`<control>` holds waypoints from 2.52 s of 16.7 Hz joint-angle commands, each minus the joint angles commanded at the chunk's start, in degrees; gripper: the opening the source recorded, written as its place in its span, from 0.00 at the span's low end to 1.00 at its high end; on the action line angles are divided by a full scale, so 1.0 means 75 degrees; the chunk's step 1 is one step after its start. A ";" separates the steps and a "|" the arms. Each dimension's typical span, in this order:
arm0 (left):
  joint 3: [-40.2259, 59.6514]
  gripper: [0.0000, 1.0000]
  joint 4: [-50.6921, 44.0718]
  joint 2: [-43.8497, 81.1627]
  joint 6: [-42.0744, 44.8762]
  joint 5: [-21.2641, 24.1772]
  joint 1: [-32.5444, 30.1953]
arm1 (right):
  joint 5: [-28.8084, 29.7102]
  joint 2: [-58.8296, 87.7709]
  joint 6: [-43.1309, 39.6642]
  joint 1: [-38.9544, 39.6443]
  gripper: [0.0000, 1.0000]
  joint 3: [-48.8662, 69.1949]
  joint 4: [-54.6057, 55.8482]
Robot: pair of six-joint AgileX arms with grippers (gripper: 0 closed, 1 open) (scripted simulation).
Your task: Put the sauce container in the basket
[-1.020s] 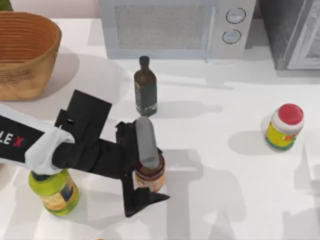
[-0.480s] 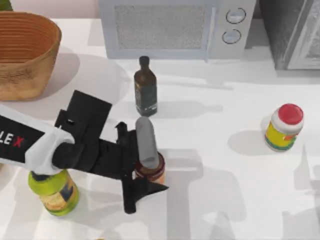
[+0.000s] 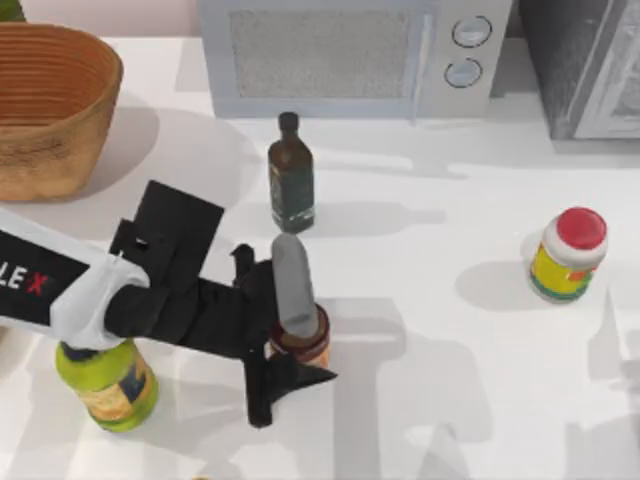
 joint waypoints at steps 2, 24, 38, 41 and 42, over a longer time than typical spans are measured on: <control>0.0000 0.00 0.0000 0.0000 0.0000 0.0000 0.0000 | 0.0000 0.0000 0.0000 0.0000 1.00 0.0000 0.0000; 0.6199 0.00 -0.4610 -0.0850 -0.4470 -0.2949 0.3393 | 0.0000 0.0000 0.0000 0.0000 1.00 0.0000 0.0000; 0.6984 0.00 -0.5497 -0.0624 -0.4932 -0.4312 0.4706 | 0.0000 0.0000 0.0000 0.0000 1.00 0.0000 0.0000; 0.6828 0.00 -0.4895 -0.0185 -0.4972 -0.4342 0.4669 | 0.0000 0.0000 0.0000 0.0000 1.00 0.0000 0.0000; 0.6786 0.00 -0.4732 -0.0071 -0.4984 -0.4350 0.4659 | 0.0000 0.0000 0.0000 0.0000 1.00 0.0000 0.0000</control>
